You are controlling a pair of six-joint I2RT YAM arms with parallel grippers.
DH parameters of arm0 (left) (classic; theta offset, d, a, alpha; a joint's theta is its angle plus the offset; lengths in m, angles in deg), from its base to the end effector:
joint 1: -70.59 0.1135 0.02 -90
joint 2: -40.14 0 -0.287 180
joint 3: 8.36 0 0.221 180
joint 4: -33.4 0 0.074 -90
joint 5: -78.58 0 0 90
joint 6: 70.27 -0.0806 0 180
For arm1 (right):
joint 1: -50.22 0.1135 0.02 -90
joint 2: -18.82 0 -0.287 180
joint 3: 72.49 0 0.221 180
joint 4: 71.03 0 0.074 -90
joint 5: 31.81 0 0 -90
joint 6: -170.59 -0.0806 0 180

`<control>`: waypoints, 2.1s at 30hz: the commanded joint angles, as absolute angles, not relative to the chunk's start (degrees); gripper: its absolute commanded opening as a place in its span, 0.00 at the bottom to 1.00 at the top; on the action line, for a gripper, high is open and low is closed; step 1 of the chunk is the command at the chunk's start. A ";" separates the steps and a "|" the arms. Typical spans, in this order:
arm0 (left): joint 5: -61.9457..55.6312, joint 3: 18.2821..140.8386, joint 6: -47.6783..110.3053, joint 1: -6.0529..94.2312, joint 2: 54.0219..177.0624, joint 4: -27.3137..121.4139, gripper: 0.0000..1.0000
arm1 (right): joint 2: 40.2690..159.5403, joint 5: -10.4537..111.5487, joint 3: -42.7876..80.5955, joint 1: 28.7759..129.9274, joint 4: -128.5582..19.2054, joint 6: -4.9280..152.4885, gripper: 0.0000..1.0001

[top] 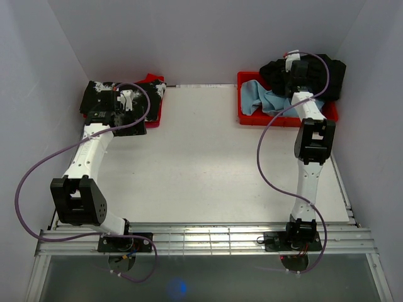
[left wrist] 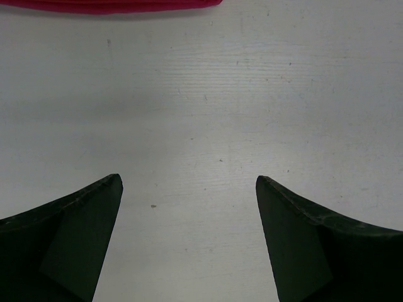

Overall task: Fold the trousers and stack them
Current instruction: Grab the trousers from the pile, then move the trousers to the center of the board

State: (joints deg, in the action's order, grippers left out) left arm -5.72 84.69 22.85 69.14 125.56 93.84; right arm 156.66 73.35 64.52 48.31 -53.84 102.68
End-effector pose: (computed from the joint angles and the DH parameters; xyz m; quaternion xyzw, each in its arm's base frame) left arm 0.3090 -0.0158 0.3061 0.0021 0.9468 -0.0598 0.3164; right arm 0.5970 -0.0410 0.2560 -0.0642 0.8032 -0.2255 0.5476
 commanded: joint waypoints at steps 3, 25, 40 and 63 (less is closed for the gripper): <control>-4.65 85.87 24.13 69.18 124.51 93.98 0.98 | 156.81 77.00 71.41 46.80 -62.74 104.59 0.18; 4.57 91.59 23.08 69.27 125.39 93.28 0.98 | 120.10 56.26 56.39 46.80 -59.67 84.20 0.08; 15.29 96.51 25.36 69.53 122.49 90.20 0.98 | 94.43 44.31 39.01 58.73 -57.21 78.57 0.08; 20.83 86.85 22.55 72.43 114.40 94.15 0.98 | 101.77 45.45 5.58 91.88 -62.57 69.79 0.08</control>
